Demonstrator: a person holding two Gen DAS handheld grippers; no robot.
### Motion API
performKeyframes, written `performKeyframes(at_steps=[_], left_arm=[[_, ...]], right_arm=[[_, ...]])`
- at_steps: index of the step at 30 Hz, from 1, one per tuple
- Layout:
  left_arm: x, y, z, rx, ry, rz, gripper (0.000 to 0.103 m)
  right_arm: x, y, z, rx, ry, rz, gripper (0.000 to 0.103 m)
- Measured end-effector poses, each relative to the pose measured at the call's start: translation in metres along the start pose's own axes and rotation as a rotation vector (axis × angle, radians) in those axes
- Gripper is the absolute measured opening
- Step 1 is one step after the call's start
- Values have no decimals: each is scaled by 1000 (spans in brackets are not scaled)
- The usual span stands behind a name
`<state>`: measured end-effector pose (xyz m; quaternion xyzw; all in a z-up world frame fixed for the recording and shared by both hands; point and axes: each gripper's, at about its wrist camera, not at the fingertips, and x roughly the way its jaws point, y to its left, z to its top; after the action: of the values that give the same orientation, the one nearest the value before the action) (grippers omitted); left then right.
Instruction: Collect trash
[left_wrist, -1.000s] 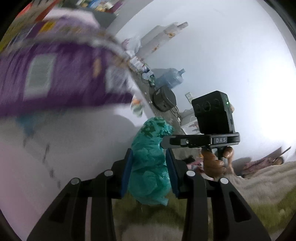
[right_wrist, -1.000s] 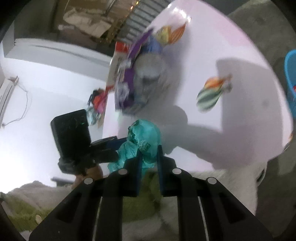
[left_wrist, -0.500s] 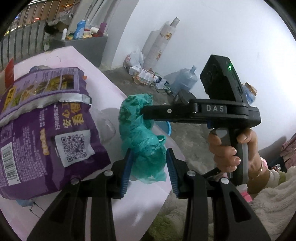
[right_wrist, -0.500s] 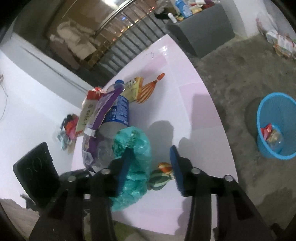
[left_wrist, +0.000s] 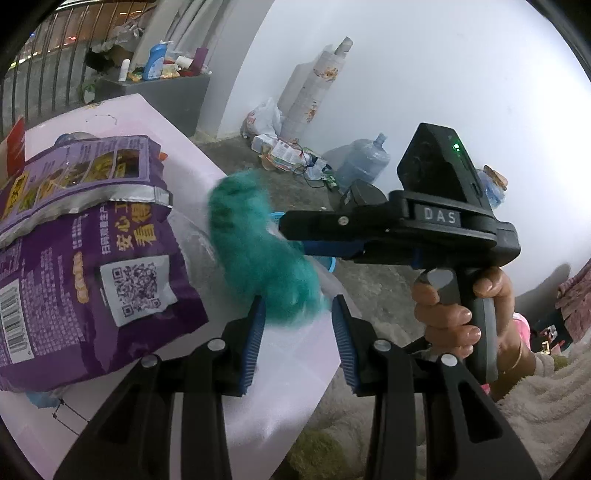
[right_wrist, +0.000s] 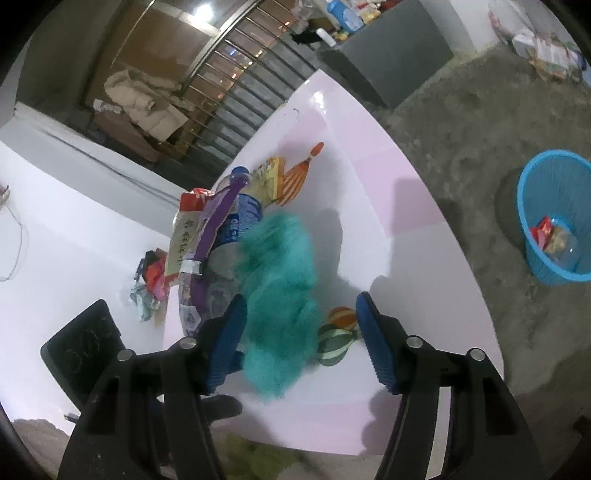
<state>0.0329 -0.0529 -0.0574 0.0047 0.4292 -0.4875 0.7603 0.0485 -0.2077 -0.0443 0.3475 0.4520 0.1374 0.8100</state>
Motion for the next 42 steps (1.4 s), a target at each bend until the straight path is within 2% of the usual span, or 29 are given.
performKeyframes(at_steps=[3,8,14,17,19,26,32,34,39,42], left_arm=[[1,-2,0,2,4,3,36],[2,-9,1,38,15,27,36],[-9,-18,4,59,-4,61,36],[-24,-22,4,58,-32,77,48],[-36,-24,6,58,-59,78,52],[-85,-28,13,52,-167,78,59],[-120,-16,17,30,-260,165,59],[-133,-9,17,10,-292,198,59],[-165,16,16,-61,-364,275,59],[-182,35,11,-103,-398,331,59]], right_arm=[[3,-5,1,40,15,15,52],[-8,-4,2,46,13,45,52],[-12,-5,3,63,9,42,64],[-10,-4,2,67,18,47,69],[-9,-3,1,64,24,47,71],[5,-2,1,77,69,33,71],[17,2,0,62,113,40,59],[22,0,1,79,136,68,48],[21,-3,3,106,145,110,42],[14,-3,5,109,137,104,41]])
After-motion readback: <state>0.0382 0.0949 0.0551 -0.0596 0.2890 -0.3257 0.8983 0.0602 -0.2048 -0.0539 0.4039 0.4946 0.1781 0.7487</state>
